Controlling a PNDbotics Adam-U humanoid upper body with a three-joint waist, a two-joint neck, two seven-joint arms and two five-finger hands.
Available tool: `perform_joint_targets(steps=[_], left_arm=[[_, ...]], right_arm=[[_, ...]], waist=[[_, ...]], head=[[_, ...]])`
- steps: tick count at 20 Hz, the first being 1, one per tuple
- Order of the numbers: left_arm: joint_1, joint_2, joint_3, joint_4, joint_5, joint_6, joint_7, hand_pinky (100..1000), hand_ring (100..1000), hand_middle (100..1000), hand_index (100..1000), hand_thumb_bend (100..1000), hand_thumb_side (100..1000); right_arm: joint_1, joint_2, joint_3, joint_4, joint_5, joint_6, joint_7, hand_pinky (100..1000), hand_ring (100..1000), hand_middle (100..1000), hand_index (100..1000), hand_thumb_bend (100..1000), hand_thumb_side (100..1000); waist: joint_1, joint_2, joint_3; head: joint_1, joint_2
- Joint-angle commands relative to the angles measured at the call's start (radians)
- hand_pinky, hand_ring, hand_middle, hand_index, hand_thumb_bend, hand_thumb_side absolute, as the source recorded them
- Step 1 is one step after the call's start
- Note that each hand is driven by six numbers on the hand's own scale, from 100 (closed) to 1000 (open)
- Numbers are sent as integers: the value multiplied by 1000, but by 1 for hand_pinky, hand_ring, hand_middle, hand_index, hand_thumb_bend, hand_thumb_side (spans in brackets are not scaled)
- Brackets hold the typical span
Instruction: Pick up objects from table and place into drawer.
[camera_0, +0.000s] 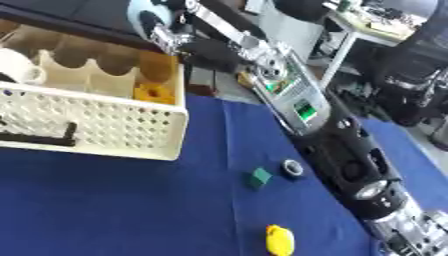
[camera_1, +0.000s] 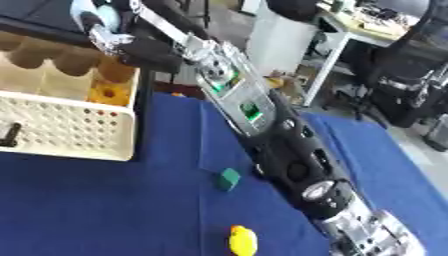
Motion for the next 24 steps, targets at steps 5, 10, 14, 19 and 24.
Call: perform_joint_targets(steps=[5, 10, 14, 19, 24], left_arm=[[-12, -5, -3, -13, -13, 8, -5, 477, 756, 698, 934, 106, 1000], [-14, -9, -6, -13, -15, 12, -8, 477, 756, 698, 934, 107, 1000], [-13, -12, -7, -13, -17, 13, -10, 477, 756, 698, 934, 107, 1000], [-11, -15, -8, -13, -19, 16, -11, 477, 757, 699, 934, 106, 1000], [5, -14, -5, -13, -18, 22, -6, 478, 758, 700, 934, 107, 1000]], right_arm=[[-7, -20, -11, -6, 15, -16, -13, 669, 949, 595, 899, 197, 864], [-5, -20, -10, -7, 16, -16, -22, 672, 952, 592, 897, 202, 851], [-2, -22, -9, -9, 18, -18, -21, 674, 954, 591, 898, 196, 849], [1, -25, -13, -10, 14, -16, -28, 679, 959, 589, 900, 200, 846], [16, -65, -52, -85, -107, 0, -84, 684, 959, 591, 907, 206, 826]], waist=[[6, -14, 1], [8, -11, -3], [10, -10, -5], [15, -10, -14], [29, -28, -37]], head=[[3, -11], [-6, -6], [-15, -9], [-8, -5], [33, 29]])
